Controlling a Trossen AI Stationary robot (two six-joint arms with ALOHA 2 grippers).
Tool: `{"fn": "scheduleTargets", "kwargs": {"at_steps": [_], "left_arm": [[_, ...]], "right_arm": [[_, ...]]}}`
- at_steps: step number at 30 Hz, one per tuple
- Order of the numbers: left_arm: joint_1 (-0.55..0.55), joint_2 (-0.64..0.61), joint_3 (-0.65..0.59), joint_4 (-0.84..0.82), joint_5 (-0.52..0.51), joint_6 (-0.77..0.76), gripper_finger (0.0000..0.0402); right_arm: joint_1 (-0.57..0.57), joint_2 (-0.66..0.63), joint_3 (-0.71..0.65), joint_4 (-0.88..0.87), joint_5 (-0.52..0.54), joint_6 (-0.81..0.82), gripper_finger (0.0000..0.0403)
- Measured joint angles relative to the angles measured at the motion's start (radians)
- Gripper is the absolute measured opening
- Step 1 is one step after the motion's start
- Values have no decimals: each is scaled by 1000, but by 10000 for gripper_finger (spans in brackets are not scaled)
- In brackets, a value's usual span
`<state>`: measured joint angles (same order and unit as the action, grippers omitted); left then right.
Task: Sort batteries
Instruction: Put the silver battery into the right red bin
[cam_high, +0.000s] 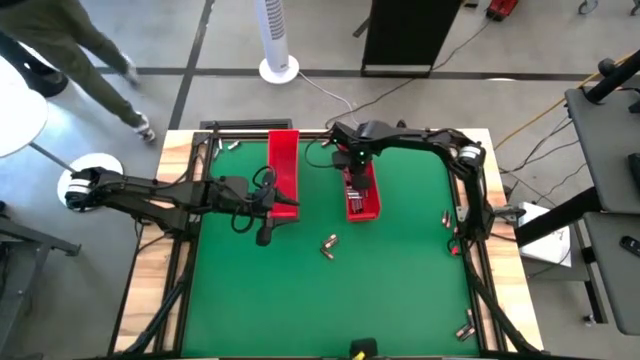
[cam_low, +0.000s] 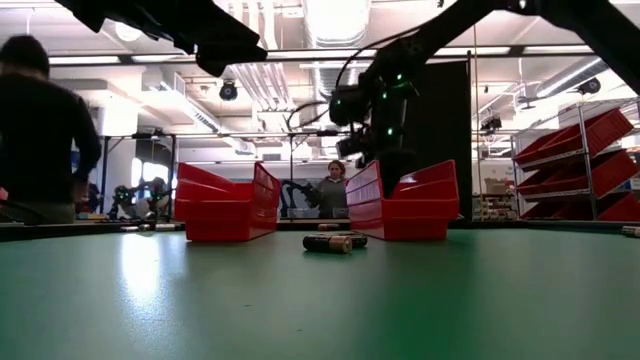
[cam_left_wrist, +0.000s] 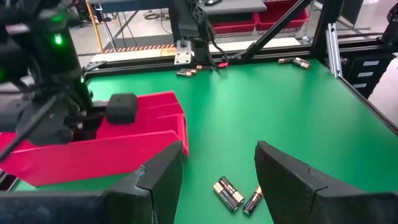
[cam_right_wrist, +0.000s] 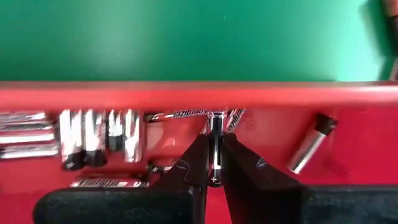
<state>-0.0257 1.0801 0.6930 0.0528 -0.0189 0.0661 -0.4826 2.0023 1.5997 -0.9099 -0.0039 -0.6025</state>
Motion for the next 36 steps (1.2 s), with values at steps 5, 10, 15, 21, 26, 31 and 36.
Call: {"fn": "scheduleTargets", "kwargs": {"at_steps": [5, 10, 15, 21, 26, 31, 36], "left_arm": [[0, 0, 0, -2, 0, -4, 180], [0, 0, 0, -3, 0, -3, 180], [0, 0, 0, -5, 0, -1, 180], [0, 0, 0, -9, -1, -1, 180], [0, 0, 0, -9, 0, -1, 180], [0, 0, 0, -9, -1, -1, 180], [0, 0, 0, -10, -1, -1, 180]], "right_arm": [[-12, 42, -1, 14, 18, 1, 27], [-34, 68, -1, 28, 57, 5, 27], [-52, 89, 1, 75, 47, 46, 27], [-52, 91, 1, 82, 49, 53, 43], [-52, 91, 1, 81, 56, 53, 87], [-53, 81, 0, 75, 64, 38, 126], [-53, 32, -3, 60, 104, 14, 141]]}}
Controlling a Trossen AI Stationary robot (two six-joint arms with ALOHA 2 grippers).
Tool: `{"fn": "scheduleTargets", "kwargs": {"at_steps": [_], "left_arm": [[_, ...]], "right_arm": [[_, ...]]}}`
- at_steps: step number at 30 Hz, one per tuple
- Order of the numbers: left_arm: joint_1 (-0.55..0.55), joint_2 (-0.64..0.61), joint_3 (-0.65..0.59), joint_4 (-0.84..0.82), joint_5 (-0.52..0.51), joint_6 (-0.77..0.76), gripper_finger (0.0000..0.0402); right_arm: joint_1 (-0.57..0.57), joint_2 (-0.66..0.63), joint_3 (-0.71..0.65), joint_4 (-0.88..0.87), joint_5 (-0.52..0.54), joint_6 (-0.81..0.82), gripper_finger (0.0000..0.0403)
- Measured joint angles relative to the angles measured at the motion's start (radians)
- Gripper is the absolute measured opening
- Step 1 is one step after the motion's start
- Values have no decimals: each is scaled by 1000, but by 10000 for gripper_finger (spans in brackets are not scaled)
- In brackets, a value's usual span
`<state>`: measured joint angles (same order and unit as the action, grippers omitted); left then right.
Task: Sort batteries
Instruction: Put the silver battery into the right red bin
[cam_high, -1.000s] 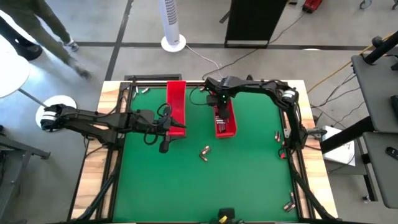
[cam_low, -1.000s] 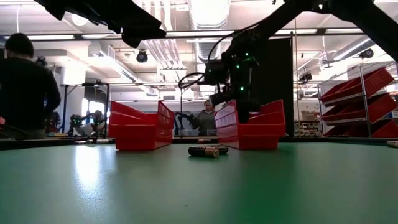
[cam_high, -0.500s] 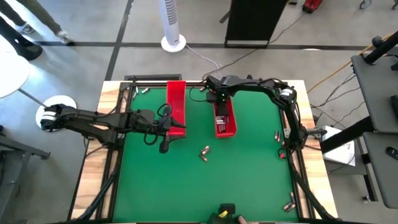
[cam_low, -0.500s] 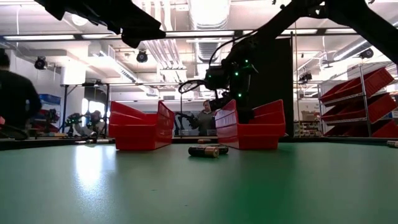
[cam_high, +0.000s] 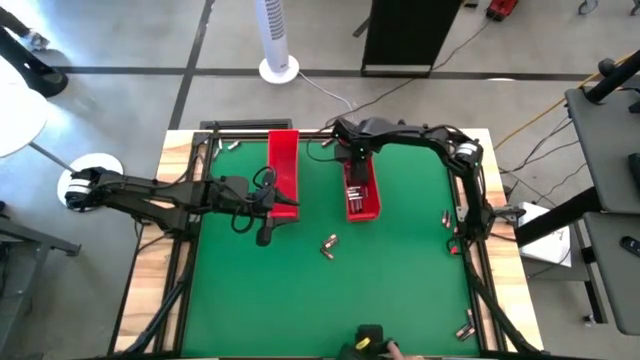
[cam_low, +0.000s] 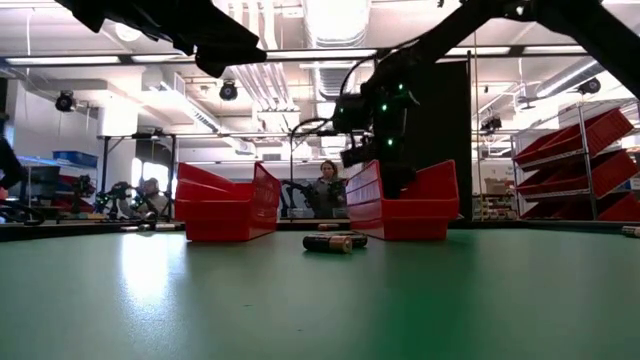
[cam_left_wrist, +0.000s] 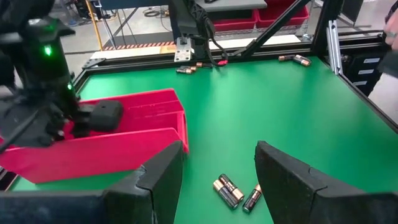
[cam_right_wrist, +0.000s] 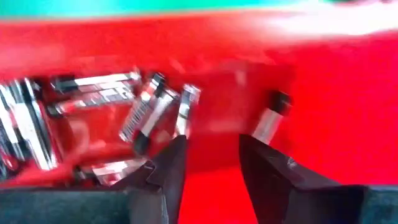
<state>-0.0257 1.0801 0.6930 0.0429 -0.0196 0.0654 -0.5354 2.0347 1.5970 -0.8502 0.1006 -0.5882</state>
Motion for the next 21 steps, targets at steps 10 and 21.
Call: {"fn": "scheduleTargets", "kwargs": {"at_steps": [10, 21], "left_arm": [[0, 0, 0, -1, 0, 0, 180], [0, 0, 0, -52, 0, -1, 180]], "right_arm": [[-22, -25, 1, -34, 145, 87, 151], [-30, -68, 1, -95, 189, 157, 140]]}}
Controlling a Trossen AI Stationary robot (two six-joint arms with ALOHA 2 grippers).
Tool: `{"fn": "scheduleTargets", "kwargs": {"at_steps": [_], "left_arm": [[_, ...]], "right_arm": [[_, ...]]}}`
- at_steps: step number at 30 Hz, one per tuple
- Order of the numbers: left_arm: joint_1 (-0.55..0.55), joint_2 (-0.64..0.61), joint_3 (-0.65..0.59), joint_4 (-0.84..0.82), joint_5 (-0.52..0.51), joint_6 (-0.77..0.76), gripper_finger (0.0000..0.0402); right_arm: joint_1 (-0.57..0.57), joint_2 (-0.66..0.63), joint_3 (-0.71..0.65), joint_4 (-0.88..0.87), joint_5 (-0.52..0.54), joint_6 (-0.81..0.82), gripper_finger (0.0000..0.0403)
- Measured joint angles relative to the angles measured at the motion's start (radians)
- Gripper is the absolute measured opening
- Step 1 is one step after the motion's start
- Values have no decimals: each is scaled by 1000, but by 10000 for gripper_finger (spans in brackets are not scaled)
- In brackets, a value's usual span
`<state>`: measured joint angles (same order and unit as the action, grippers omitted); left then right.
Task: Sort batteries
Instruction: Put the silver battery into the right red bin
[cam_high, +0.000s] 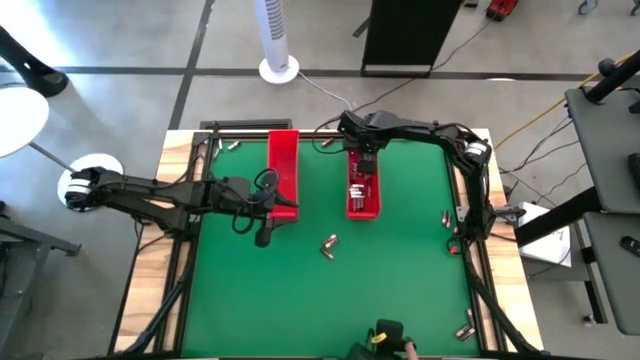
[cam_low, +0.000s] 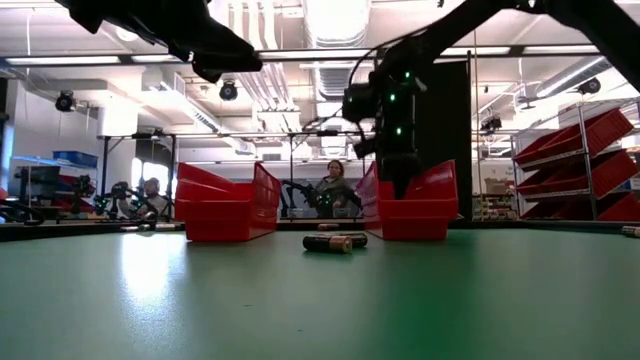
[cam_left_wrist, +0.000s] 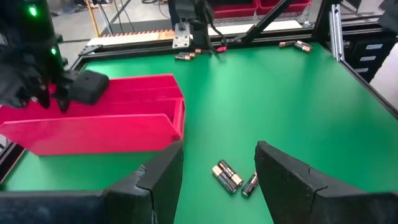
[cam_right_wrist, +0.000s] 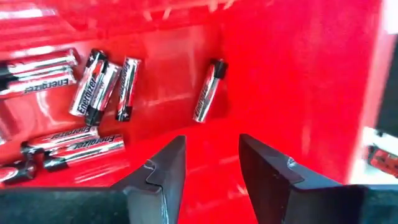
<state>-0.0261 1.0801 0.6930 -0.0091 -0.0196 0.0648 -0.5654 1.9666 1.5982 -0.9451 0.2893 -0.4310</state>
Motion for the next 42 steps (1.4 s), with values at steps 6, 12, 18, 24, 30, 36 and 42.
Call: {"fn": "scheduleTargets", "kwargs": {"at_steps": [6, 12, 18, 24, 30, 36, 42], "left_arm": [[-16, -26, 0, -73, -59, -32, 180], [-61, -104, 0, -237, -253, -127, 180], [-66, -162, 0, -359, -322, -217, 180], [20, -189, 46, -468, -409, -228, 180], [235, -119, 232, -775, -376, -239, 180], [483, -15, 401, -920, -274, -153, 180], [713, 147, 552, -1009, -230, -99, 180]], "right_arm": [[44, -127, 0, -10, -7, 19, 149], [154, -319, -1, -41, -182, 177, 158], [394, -507, -89, 27, -257, 273, 134], [662, -649, -292, 259, -180, 356, 110], [886, -698, -547, 579, -93, 435, 97], [1074, -648, -713, 871, 0, 522, 101], [1204, -549, -736, 944, 170, 622, 117]]}}
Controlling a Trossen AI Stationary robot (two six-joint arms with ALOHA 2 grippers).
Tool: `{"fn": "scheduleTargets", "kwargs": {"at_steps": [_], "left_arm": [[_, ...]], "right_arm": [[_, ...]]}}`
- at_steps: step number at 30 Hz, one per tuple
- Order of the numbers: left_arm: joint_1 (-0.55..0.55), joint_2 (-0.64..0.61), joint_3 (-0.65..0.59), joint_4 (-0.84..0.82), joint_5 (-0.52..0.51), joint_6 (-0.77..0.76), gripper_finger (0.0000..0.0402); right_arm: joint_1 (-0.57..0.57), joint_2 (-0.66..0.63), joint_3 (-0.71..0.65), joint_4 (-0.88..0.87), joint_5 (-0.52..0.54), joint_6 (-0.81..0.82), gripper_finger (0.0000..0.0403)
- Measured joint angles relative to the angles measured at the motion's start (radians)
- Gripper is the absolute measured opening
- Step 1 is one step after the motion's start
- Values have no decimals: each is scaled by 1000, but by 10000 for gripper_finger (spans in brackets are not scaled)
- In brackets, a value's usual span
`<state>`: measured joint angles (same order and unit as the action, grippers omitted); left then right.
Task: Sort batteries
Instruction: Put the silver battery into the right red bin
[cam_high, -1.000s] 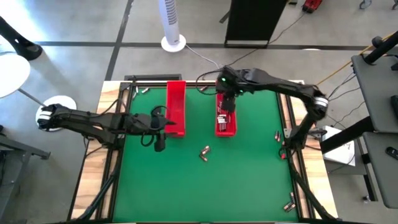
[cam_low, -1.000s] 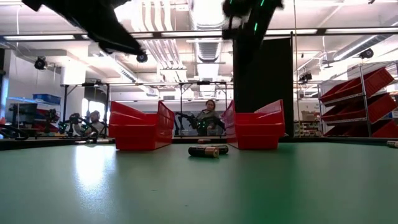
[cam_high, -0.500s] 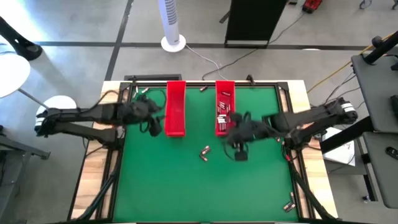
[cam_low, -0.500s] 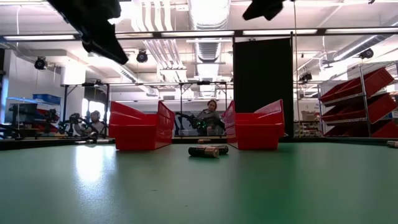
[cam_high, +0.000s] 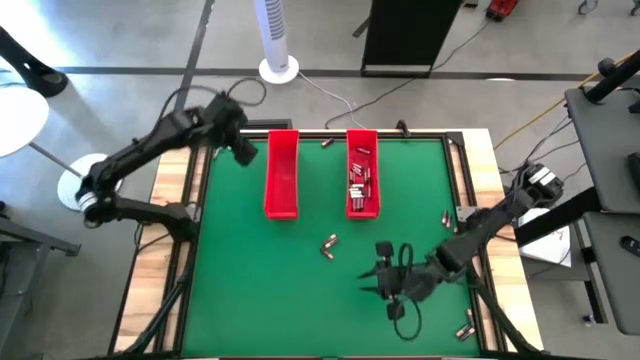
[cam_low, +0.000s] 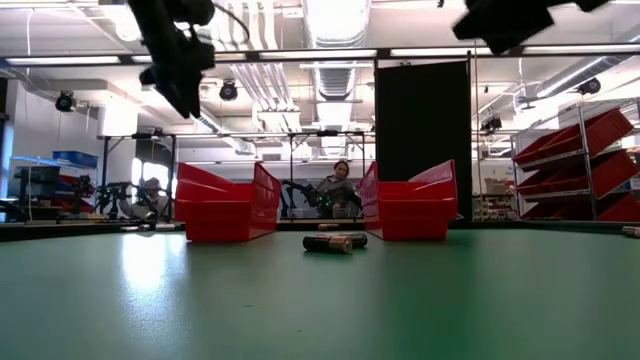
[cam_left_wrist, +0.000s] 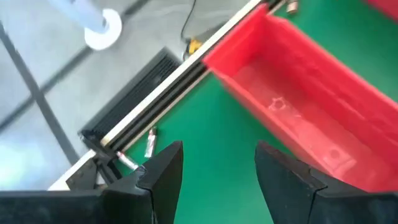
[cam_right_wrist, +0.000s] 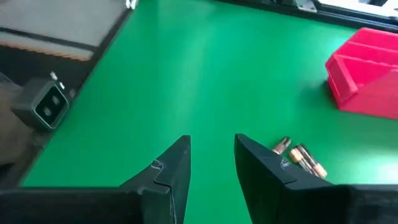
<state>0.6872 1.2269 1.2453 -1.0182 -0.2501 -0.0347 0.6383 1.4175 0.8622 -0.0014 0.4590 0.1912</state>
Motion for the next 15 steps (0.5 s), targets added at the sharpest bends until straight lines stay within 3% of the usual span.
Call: {"fn": "scheduleTargets", "kwargs": {"at_steps": [8, 15], "left_arm": [[185, 265, 128, -26, 32, 51, 180], [316, 431, 144, 6, 32, 36, 180]], "right_arm": [[45, 64, 34, 0, 50, 13, 136], [62, 65, 36, -10, 43, 40, 144]]}}
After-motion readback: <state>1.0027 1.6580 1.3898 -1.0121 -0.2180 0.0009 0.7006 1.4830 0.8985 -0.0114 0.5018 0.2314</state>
